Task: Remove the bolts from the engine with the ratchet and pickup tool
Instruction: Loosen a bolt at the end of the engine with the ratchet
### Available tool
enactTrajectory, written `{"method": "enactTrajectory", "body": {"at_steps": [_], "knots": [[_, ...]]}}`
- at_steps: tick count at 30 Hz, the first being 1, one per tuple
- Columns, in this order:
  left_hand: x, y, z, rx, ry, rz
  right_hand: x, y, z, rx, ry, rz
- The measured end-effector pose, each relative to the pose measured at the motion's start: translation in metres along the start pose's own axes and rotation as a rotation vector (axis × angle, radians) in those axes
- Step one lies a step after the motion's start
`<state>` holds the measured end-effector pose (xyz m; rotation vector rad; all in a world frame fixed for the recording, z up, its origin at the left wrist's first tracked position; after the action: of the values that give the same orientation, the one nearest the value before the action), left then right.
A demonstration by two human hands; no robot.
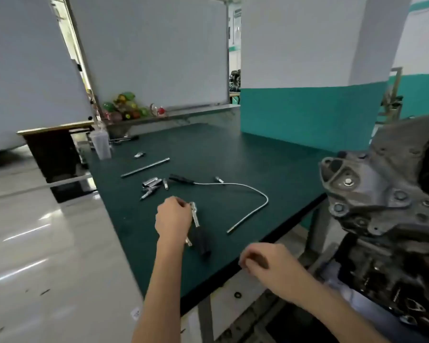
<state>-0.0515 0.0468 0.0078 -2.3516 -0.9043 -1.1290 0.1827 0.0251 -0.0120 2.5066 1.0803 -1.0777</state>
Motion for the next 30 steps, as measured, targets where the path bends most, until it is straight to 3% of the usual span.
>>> {"method": "enactTrajectory", "body": {"at_steps": [3,12,15,18,20,22,24,27,30], "knots": [[-0.023,-0.027,0.002,-0.060,-0.211,-0.099,-0.005,-0.055,0.020,0.107,0.058,0.030],[-0.035,-0.061,0.033,-0.145,-0.526,-0.119,-0.004,-0.139,0.066,0.060,0.393,0.338],[-0.035,-0.063,0.041,-0.174,-0.576,-0.118,0.000,-0.141,0.058,0.026,0.256,0.400],[-0.041,-0.069,0.035,-0.178,-0.365,-0.195,0.014,-0.125,0.050,0.069,-0.106,0.399],[-0.037,-0.073,0.035,-0.197,-0.018,-0.172,0.016,-0.101,0.040,0.169,-0.331,0.305],[-0.012,-0.060,0.036,-0.232,0.321,-0.076,0.011,-0.071,0.027,0.242,-0.564,0.181],[0.026,-0.032,0.040,-0.335,0.514,0.053,0.004,-0.042,0.012,0.248,-0.788,0.102],[0.092,0.036,0.052,-0.610,0.660,0.280,-0.003,0.003,-0.011,0.198,-1.071,0.068],[0.139,0.105,0.063,-0.773,0.718,0.496,0.006,0.052,-0.042,0.259,-1.258,0.109]]}}
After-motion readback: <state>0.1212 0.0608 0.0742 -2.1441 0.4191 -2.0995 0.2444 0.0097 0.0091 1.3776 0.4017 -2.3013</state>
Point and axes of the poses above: each hand's wrist, its own y-axis away from the middle knuckle, its own z-axis out of the palm, x = y × z, the point moved 7 cm from there along -y, towards the middle knuckle, and after that the axes turned 5 degrees about -x, right-handed, at the moved point
